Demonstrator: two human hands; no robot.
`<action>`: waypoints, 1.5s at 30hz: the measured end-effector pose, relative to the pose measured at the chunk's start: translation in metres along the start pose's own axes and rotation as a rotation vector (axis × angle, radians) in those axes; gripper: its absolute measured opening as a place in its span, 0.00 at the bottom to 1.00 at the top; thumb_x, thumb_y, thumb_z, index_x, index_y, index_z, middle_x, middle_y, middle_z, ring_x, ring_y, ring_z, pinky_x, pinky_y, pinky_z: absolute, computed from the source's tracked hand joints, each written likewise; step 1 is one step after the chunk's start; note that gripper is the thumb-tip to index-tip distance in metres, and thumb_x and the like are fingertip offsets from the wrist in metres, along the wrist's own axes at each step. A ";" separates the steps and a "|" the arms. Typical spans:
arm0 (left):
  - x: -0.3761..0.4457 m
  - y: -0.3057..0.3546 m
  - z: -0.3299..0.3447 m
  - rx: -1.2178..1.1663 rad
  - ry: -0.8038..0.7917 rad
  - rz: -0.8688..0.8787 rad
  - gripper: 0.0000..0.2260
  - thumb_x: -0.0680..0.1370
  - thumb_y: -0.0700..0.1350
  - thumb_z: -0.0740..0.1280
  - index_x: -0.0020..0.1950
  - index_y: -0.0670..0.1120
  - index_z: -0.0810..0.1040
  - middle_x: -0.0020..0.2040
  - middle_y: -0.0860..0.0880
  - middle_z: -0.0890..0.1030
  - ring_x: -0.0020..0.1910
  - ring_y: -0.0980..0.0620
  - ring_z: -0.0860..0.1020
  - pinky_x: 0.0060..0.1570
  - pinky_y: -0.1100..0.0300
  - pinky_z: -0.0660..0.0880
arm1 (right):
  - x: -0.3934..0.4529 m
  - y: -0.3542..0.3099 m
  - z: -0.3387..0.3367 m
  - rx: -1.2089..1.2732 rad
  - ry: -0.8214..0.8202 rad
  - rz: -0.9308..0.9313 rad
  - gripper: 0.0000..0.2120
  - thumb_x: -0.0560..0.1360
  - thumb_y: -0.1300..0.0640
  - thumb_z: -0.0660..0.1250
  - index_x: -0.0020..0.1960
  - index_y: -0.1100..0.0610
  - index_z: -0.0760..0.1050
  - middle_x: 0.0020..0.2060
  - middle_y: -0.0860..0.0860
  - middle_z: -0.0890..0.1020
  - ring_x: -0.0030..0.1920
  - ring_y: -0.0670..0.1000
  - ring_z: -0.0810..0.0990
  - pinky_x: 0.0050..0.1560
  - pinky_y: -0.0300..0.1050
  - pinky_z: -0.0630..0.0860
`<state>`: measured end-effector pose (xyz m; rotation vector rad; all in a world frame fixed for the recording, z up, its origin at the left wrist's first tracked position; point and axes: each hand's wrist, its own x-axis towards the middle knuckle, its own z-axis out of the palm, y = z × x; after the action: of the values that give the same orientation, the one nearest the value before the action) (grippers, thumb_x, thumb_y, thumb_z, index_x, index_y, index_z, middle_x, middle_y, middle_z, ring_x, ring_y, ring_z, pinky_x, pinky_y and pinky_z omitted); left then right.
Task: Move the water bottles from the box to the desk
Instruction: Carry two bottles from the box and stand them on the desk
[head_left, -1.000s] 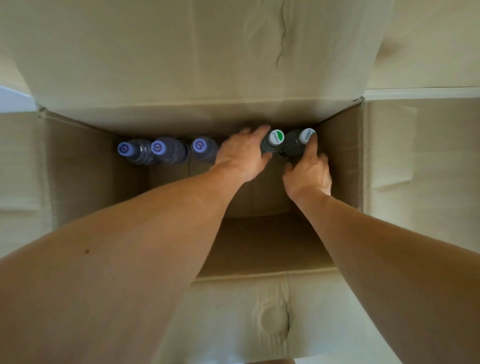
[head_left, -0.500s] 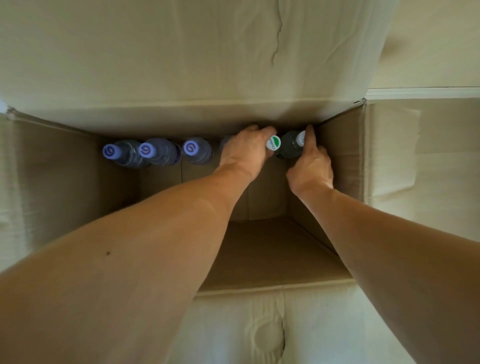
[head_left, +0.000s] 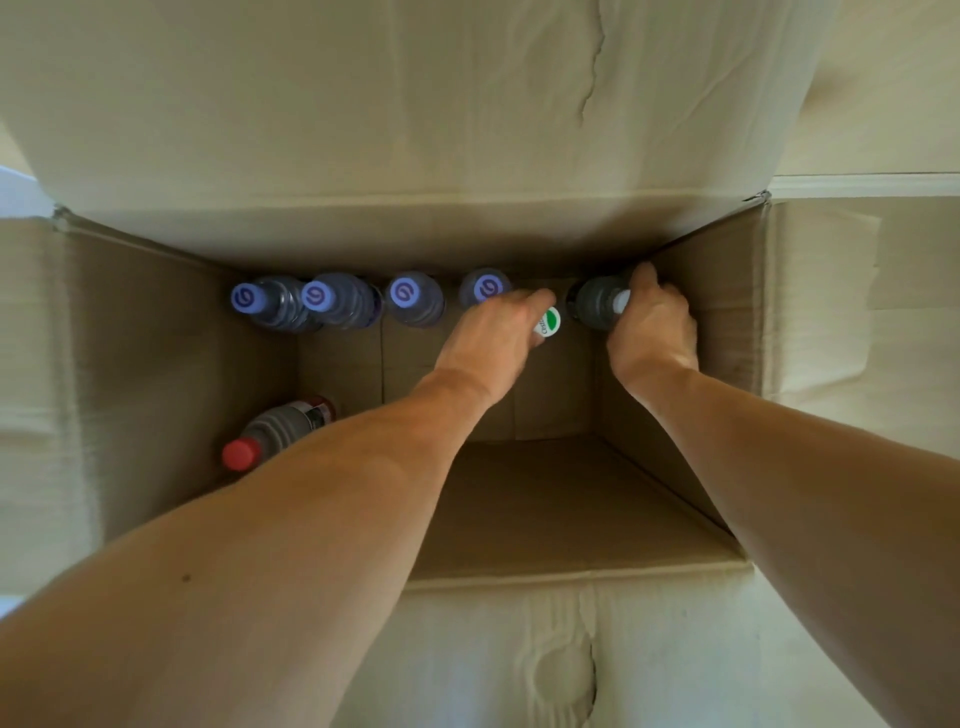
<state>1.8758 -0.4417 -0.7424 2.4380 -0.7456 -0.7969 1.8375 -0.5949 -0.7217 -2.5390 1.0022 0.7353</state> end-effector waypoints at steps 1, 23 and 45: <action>-0.006 -0.002 0.001 0.007 -0.010 0.006 0.16 0.80 0.39 0.68 0.68 0.43 0.75 0.58 0.41 0.82 0.56 0.40 0.81 0.52 0.45 0.78 | -0.002 0.001 0.001 -0.008 0.006 -0.013 0.24 0.78 0.67 0.65 0.72 0.59 0.64 0.63 0.63 0.73 0.62 0.66 0.76 0.60 0.58 0.76; -0.068 -0.067 0.001 0.041 -0.035 -0.168 0.24 0.75 0.45 0.74 0.69 0.51 0.71 0.62 0.49 0.79 0.61 0.47 0.77 0.58 0.50 0.77 | -0.056 -0.019 0.070 0.077 -0.183 -0.279 0.24 0.75 0.56 0.72 0.68 0.46 0.67 0.68 0.53 0.68 0.59 0.57 0.79 0.56 0.49 0.80; -0.061 -0.074 -0.028 -0.496 -0.153 -0.394 0.26 0.65 0.49 0.83 0.61 0.52 0.80 0.54 0.56 0.84 0.56 0.57 0.80 0.58 0.58 0.74 | -0.027 0.001 0.029 0.597 -0.605 -0.073 0.36 0.65 0.64 0.80 0.70 0.52 0.73 0.61 0.46 0.79 0.64 0.49 0.74 0.67 0.46 0.65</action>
<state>1.8775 -0.3421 -0.7409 2.0997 -0.0834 -1.1671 1.8098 -0.5675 -0.7302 -1.6826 0.7602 0.9319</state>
